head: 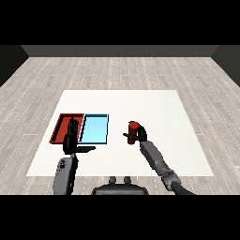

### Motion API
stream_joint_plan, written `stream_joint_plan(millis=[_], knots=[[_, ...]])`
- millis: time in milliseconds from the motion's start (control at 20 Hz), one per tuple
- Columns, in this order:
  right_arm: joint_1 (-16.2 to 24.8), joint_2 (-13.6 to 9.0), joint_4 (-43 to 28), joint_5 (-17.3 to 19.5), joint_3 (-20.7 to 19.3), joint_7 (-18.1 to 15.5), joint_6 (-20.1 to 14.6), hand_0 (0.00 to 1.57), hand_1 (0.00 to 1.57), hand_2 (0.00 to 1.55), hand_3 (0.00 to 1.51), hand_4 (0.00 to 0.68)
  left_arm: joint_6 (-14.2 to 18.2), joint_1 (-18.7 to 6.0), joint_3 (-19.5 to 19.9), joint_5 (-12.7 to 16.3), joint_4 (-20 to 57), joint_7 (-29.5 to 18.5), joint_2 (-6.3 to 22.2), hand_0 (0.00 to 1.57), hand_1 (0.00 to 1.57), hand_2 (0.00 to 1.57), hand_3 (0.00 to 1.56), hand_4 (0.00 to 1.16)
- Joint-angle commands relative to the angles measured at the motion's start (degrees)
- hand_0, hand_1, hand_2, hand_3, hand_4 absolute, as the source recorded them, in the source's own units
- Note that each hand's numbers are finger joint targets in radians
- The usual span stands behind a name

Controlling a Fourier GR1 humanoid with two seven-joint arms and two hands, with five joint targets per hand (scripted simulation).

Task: Pick the red can and put it in the red box

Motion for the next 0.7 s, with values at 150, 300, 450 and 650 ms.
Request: stream_joint_plan(millis=[150, 300, 450, 650], knots=[[0.45, 0.02, -5.01, -1.39, 5.53, 2.36, -8.13, 1.47, 1.47, 1.45, 1.40, 0.589, 0.06, -2.14, 0.21, 0.44, 1.90, 0.63, -0.10, 0.00, 0.00, 0.00, 0.00, 0.00], [0.48, -0.29, -2.76, 2.75, 0.30, 1.20, -3.61, 1.48, 1.48, 1.44, 1.39, 0.598, 0.34, 0.18, -0.80, -0.19, 0.11, 0.32, -0.64, 0.00, 0.00, 0.00, 0.00, 0.00], [0.43, 0.02, -7.98, -0.66, 8.41, 3.61, -10.52, 1.44, 1.44, 1.43, 1.37, 0.599, -0.76, 2.72, -0.82, 0.73, -1.79, 0.24, -0.38, 0.00, 0.00, 0.00, 0.00, 0.00], [4.99, -0.26, -15.16, 5.52, 6.22, 1.51, -8.70, 1.43, 1.43, 1.43, 1.37, 0.623, -3.55, 4.59, -1.54, 0.98, -3.16, -0.48, 1.13, 0.00, 0.00, 0.00, 0.00, 0.00]])
